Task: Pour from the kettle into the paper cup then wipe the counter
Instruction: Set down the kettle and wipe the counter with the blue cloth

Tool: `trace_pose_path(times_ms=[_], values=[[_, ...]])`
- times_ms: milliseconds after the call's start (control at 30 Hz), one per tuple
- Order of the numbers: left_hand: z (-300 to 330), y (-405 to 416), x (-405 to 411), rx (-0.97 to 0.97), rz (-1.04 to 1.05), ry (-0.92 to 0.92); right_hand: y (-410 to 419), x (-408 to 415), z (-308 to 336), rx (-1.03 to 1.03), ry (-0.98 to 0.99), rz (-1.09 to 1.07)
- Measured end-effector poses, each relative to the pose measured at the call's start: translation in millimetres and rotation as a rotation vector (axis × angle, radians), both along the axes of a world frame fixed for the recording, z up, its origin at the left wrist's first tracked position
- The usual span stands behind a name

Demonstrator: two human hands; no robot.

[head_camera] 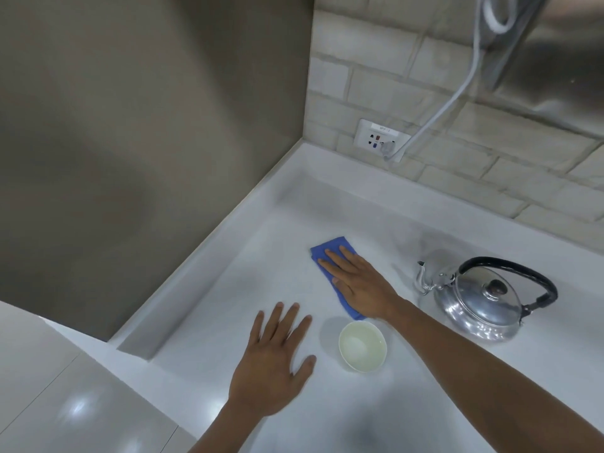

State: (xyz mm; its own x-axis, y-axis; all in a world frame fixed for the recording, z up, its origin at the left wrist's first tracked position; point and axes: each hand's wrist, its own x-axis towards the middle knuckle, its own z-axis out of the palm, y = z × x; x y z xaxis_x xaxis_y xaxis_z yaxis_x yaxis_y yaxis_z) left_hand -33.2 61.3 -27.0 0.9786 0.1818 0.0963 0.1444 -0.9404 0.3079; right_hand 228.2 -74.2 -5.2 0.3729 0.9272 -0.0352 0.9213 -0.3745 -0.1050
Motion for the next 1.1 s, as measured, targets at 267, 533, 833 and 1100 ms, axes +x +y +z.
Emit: trace_pose_path(times_ms=[267,533,833,1100], values=[[1.1,2.1,-0.4,0.007,-0.008,0.002,-2.6,-4.5,3.6,0.043,0.071,-0.285],[1.3,3.8,-0.8,0.025,-0.019,0.008,-54.4,-29.0,-0.8,0.015,0.064,-0.308],[6.9,1.1,-2.2,0.026,-0.03,0.006,-115.9,-81.5,-0.4,-0.119,-0.062,-0.302],[10.4,2.5,-4.9,0.012,-0.06,0.028,-164.0,-163.5,-5.4,0.106,-0.032,-0.503]])
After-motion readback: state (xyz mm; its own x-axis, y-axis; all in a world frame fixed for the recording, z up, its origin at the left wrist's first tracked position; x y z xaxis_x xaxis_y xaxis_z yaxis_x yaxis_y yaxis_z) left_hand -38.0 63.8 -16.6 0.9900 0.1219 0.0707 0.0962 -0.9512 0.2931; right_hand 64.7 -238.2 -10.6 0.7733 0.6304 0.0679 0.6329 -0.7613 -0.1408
